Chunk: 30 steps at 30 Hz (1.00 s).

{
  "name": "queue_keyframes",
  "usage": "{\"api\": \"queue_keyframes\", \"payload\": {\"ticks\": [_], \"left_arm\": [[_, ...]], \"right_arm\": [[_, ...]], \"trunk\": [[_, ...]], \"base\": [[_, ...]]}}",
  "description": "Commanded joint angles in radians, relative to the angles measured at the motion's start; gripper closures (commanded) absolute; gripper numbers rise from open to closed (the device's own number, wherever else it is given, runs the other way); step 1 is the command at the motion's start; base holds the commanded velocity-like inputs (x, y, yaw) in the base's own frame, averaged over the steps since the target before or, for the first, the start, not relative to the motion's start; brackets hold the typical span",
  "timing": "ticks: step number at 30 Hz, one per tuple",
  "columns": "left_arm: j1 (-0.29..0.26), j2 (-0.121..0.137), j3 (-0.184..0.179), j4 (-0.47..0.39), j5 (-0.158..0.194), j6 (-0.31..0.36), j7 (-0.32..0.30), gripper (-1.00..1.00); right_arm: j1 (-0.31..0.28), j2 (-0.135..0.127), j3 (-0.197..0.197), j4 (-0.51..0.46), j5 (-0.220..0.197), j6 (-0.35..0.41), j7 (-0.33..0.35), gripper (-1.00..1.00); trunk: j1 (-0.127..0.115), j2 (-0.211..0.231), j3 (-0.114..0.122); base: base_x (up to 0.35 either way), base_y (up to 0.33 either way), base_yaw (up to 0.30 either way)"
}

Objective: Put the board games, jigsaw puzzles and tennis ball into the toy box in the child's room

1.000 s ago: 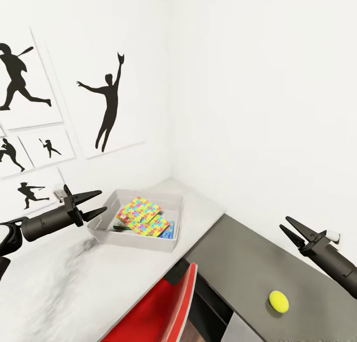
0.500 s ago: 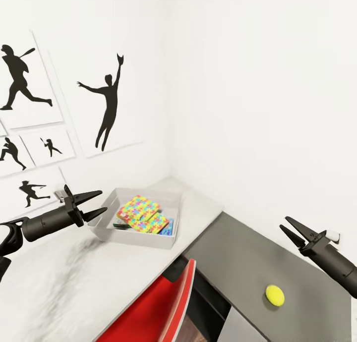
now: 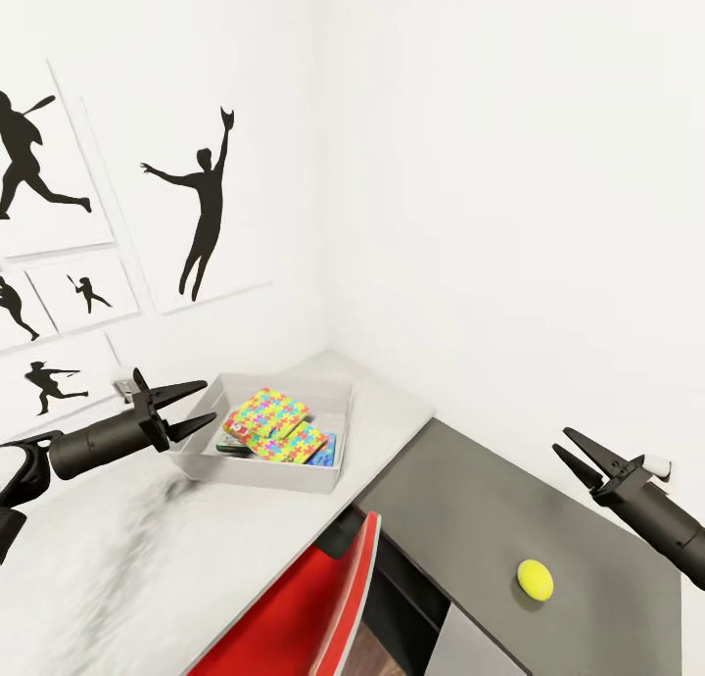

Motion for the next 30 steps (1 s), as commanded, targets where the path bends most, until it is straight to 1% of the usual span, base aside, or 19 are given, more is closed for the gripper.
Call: {"api": "queue_keyframes", "payload": {"ticks": [1, 3, 5, 6, 7, 10, 12, 13, 15, 16, 18, 19, 21, 23, 25, 26, 27, 28, 30], "left_arm": [[-0.001, 0.000, 0.000, 0.000, -0.010, 0.003, -0.010, -1.00], [-0.001, 0.000, 0.000, 0.000, -0.010, 0.003, -0.010, -1.00], [-0.001, 0.000, 0.000, 0.000, -0.010, 0.003, -0.010, -1.00], [-0.001, 0.000, 0.000, 0.000, -0.010, 0.003, -0.010, -1.00], [-0.001, 0.000, 0.000, 0.000, -0.010, 0.003, -0.010, -1.00], [-0.001, -0.001, -0.001, 0.000, -0.010, 0.003, -0.010, -1.00], [-0.001, -0.001, -0.001, -0.001, -0.010, 0.003, -0.010, -1.00], [-0.001, 0.000, -0.001, -0.001, -0.010, 0.003, -0.010, -1.00], [-0.001, -0.001, -0.001, -0.002, -0.010, 0.003, -0.010, -1.00], [-0.001, -0.001, -0.001, -0.002, -0.010, 0.003, -0.010, -1.00], [-0.001, -0.001, -0.001, -0.003, -0.010, 0.003, -0.010, -1.00], [-0.001, -0.001, -0.001, -0.003, -0.010, 0.003, -0.010, -1.00], [-0.001, -0.002, -0.004, -0.003, -0.010, 0.003, -0.010, -1.00], [-0.001, -0.001, -0.010, -0.003, -0.011, 0.003, -0.010, -1.00], [-0.001, -0.001, -0.021, -0.004, -0.012, 0.003, -0.010, -1.00], [-0.001, -0.001, -0.023, -0.004, -0.013, 0.003, -0.010, -1.00], [-0.001, -0.001, -0.026, -0.004, -0.013, 0.003, -0.010, -1.00], [-0.001, -0.001, -0.027, -0.004, -0.013, 0.003, -0.010, -1.00], [-0.001, -0.001, -0.029, -0.004, -0.013, 0.003, -0.010, -1.00]], "right_arm": [[-0.001, 0.000, 0.000, 0.000, 0.003, 0.004, -0.003, -1.00], [-0.001, -0.002, 0.002, -0.001, 0.004, 0.005, -0.033, -1.00], [-0.002, -0.004, 0.004, -0.002, 0.005, 0.009, -0.096, -1.00], [-0.002, -0.005, 0.005, -0.003, 0.005, 0.013, -0.156, -1.00], [-0.002, -0.005, 0.005, -0.004, 0.004, 0.015, -0.190, -1.00], [-0.001, -0.008, 0.006, -0.006, 0.003, 0.037, -0.405, -1.00], [-0.002, -0.007, 0.007, -0.006, 0.002, 0.056, -0.491, -1.00], [-0.002, -0.007, 0.008, -0.006, 0.002, 0.061, -0.517, -1.00], [-0.005, -0.008, 0.026, -0.006, 0.003, 0.071, -0.617, -1.00], [-0.007, -0.009, 0.036, -0.006, 0.003, 0.073, -0.643, -1.00], [-0.017, -0.009, 0.087, -0.006, 0.004, 0.075, -0.761, -1.00], [-0.021, -0.008, 0.101, -0.006, 0.004, 0.076, -0.796, -1.00], [-0.038, -0.006, 0.161, -0.006, 0.004, 0.076, -0.955, -1.00], [-0.049, -0.001, 0.194, -0.006, 0.004, 0.076, -1.047, -1.00], [-0.071, 0.009, 0.285, -0.006, 0.004, 0.075, -1.255, -1.00], [-0.077, 0.012, 0.313, -0.006, 0.004, 0.075, -1.310, -1.00], [-0.088, 0.017, 0.366, -0.006, 0.004, 0.074, -1.422, -1.00], [-0.094, 0.020, 0.391, -0.006, 0.004, 0.074, -1.476, -1.00], [-0.116, 0.042, 0.480, -0.006, 0.003, 0.074, -1.662, -1.00]], "trunk": [[0.001, -0.002, -0.002], [0.001, -0.002, -0.002], [0.001, -0.002, -0.002], [0.001, -0.002, -0.002], [0.001, -0.002, -0.002], [0.001, -0.002, -0.002], [0.001, -0.002, -0.002], [0.001, -0.002, -0.002], [0.001, -0.002, -0.002], [0.001, -0.002, -0.002], [0.001, -0.002, -0.002], [0.001, -0.002, -0.002], [0.001, -0.002, -0.002], [0.001, -0.002, -0.002], [0.001, -0.002, -0.002], [0.001, -0.002, -0.002], [0.001, -0.002, -0.002], [0.001, -0.002, -0.002], [0.001, -0.002, -0.002]], "base": [[0.000, 0.000, 0.000], [0.000, 0.000, 0.000], [0.000, 0.000, 0.000], [0.000, 0.000, 0.000], [0.000, 0.000, 0.000], [0.000, 0.000, 0.000], [0.000, 0.000, 0.000], [0.000, 0.000, 0.000], [0.000, 0.000, 0.000], [0.000, 0.000, 0.000], [0.000, 0.000, 0.000], [0.000, 0.000, 0.000], [0.000, 0.000, 0.000], [0.000, 0.000, 0.000], [0.000, 0.000, 0.000], [0.000, 0.000, 0.000], [0.000, 0.000, 0.000], [0.000, 0.000, 0.000], [0.000, 0.000, 0.000]]}}
